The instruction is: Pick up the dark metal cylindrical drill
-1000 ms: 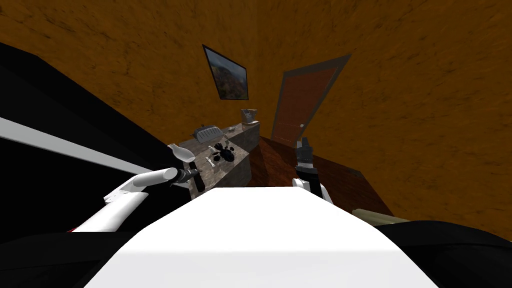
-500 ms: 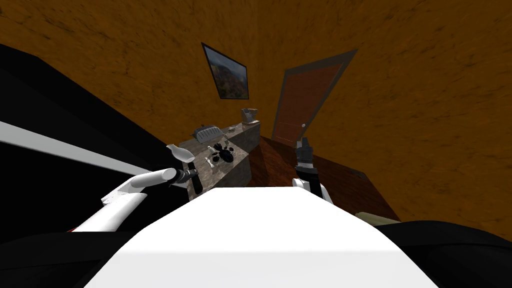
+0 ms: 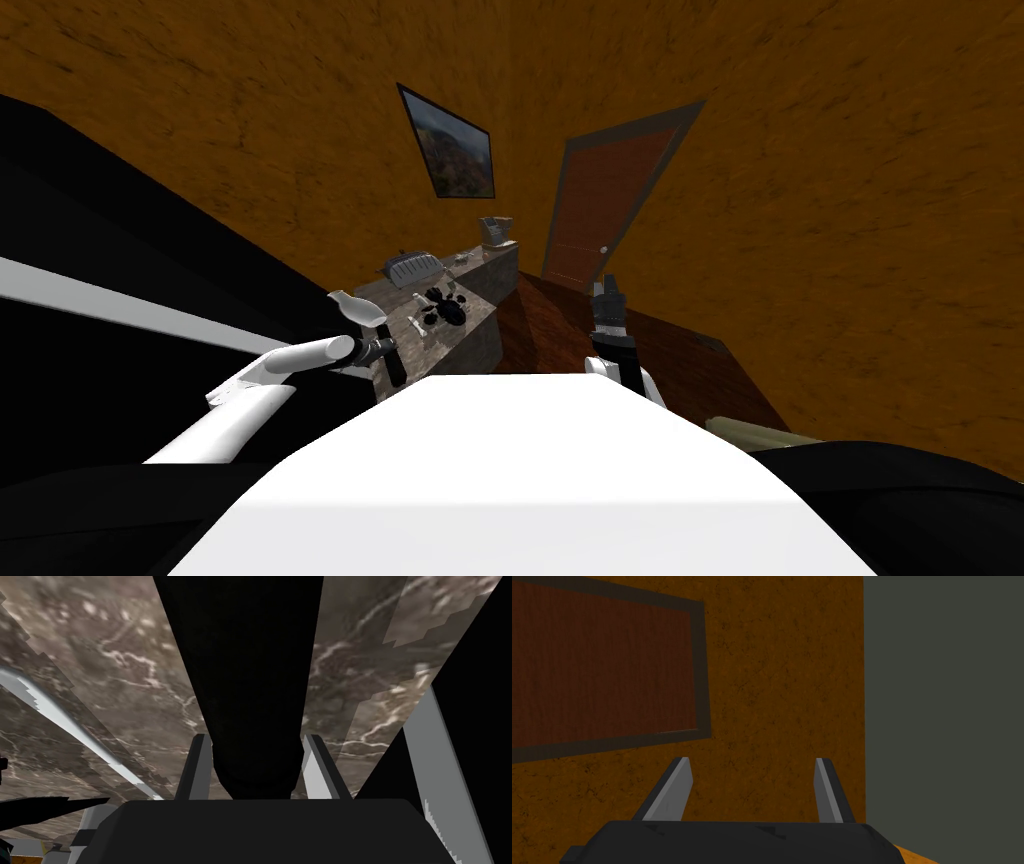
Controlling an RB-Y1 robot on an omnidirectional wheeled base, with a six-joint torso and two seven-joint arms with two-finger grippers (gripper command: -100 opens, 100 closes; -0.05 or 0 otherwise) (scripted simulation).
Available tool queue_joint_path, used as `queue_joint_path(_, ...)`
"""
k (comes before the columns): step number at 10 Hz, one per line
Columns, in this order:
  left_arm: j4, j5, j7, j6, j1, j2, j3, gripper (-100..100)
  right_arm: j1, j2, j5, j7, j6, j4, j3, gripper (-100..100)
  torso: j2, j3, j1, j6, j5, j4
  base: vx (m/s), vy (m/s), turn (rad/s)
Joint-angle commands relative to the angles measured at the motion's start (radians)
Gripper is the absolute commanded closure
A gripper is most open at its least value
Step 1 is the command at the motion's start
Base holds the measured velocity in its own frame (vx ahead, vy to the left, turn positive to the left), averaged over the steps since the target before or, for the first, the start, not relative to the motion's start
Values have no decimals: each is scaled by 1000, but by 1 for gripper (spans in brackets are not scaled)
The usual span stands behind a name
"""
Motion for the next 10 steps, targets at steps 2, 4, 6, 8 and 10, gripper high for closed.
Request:
queue_joint_path(2,-45,-27,75,22,-6,13,-30,100,0,0,0,0,0,0,0,0,1,1,1,-1,0,0,-64,72,-214)
queue_joint_path(4,-77,-46,132,37,-8,23,-51,100,0,0,0,0,0,0,0,0,2,2,1,-2,0,0,-68,62,-128)
queue_joint_path(6,-77,-46,176,37,-8,23,-51,100,0,0,0,0,0,0,0,0,5,3,1,-3,0,1,-66,47,-32)
queue_joint_path(8,-109,-65,236,53,-10,32,-71,100,0,0,0,0,0,0,0,0,4,3,0,-2,-1,1,-80,65,-106)
queue_joint_path(10,-141,-85,285,69,-12,42,-91,100,0,0,0,0,0,0,0,0,3,2,-1,-3,-1,1,-51,42,-80)
